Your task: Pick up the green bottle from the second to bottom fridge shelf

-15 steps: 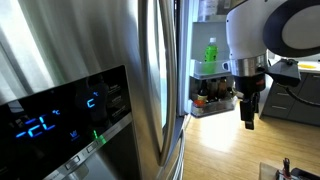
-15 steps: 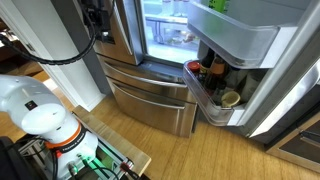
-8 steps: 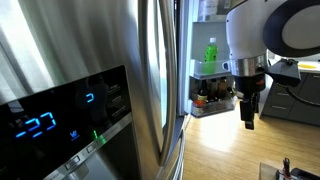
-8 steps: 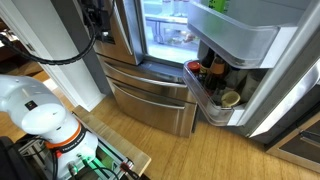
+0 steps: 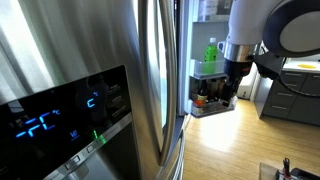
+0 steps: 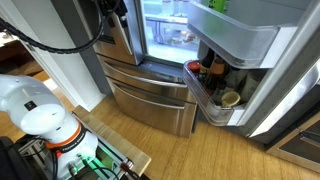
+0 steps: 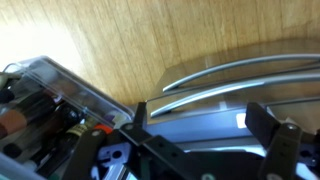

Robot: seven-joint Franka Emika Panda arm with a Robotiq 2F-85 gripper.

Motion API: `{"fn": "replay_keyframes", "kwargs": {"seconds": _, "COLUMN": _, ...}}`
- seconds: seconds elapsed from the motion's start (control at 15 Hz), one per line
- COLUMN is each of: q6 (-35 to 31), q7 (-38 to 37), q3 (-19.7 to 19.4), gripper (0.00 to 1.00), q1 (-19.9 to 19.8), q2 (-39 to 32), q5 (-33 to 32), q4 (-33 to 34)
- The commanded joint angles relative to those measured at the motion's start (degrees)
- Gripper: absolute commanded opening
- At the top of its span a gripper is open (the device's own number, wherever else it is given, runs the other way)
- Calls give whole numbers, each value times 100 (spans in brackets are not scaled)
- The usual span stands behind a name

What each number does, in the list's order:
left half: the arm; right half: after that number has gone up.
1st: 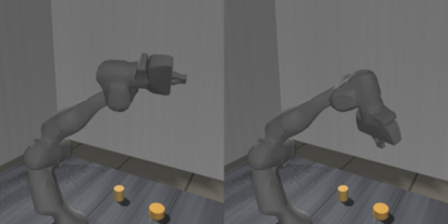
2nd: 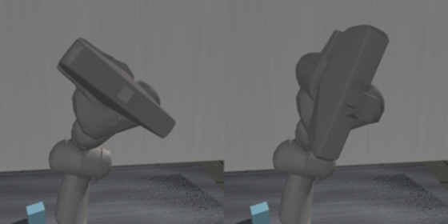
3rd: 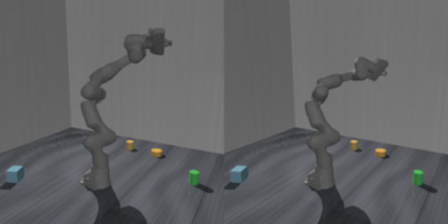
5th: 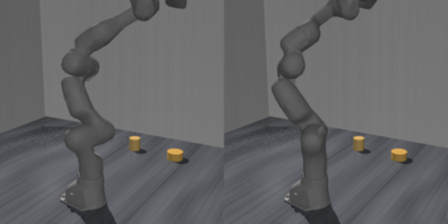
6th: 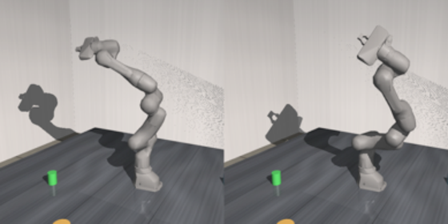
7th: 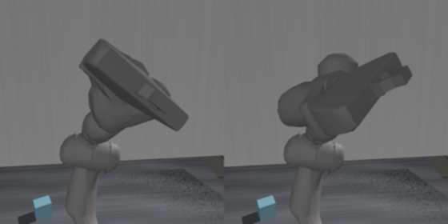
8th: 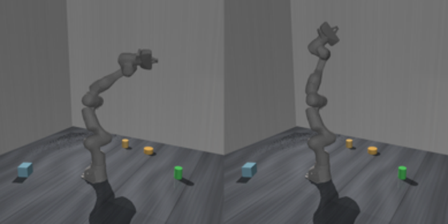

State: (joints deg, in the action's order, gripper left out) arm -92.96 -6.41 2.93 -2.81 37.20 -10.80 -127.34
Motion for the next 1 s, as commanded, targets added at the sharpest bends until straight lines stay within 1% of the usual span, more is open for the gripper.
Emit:
{"fn": "replay_keyframes", "kwargs": {"seconds": 0.0, "q6": -1058, "q7": -160, "q3": -184, "gripper": 100, "q1": -222, "q2": -98, "q5": -460, "q4": 154}}
{"fn": "replay_keyframes", "kwargs": {"seconds": 0.13, "q6": -1733, "q7": -358, "q3": -330, "gripper": 100, "q1": -420, "q2": -150, "q5": -515, "q4": 185}}
{"fn": "replay_keyframes", "kwargs": {"seconds": 0.2, "q6": -1932, "q7": -529, "q3": -370, "gripper": 100, "q1": -516, "q2": -180, "q5": -441, "q4": 244}}
{"fn": "replay_keyframes", "kwargs": {"seconds": 0.27, "q6": -1646, "q7": -258, "q3": -278, "gripper": 100, "q1": -401, "q2": -82, "q5": -389, "q4": 153}}
{"fn": "replay_keyframes", "kwargs": {"seconds": 0.33, "q6": -1822, "q7": -315, "q3": -331, "gripper": 100, "q1": -481, "q2": -105, "q5": -385, "q4": 172}}
{"fn": "replay_keyframes", "kwargs": {"seconds": 0.53, "q6": -1888, "q7": -383, "q3": -365, "gripper": 100, "q1": -539, "q2": -146, "q5": -383, "q4": 226}}
{"fn": "replay_keyframes", "kwargs": {"seconds": 0.6, "q6": -2072, "q7": -509, "q3": -286, "gripper": 100, "q1": -640, "q2": -141, "q5": -600, "q4": 149}}
{"fn": "replay_keyframes", "kwargs": {"seconds": 0.73, "q6": -2682, "q7": -914, "q3": -215, "gripper": 100, "q1": -982, "q2": -287, "q5": -1141, "q4": 65}}
{"fn": "replay_keyframes", "kwargs": {"seconds": 0.93, "q6": -3476, "q7": -1592, "q3": -234, "gripper": 100, "q1": -1420, "q2": -533, "q5": -1689, "q4": 62}}
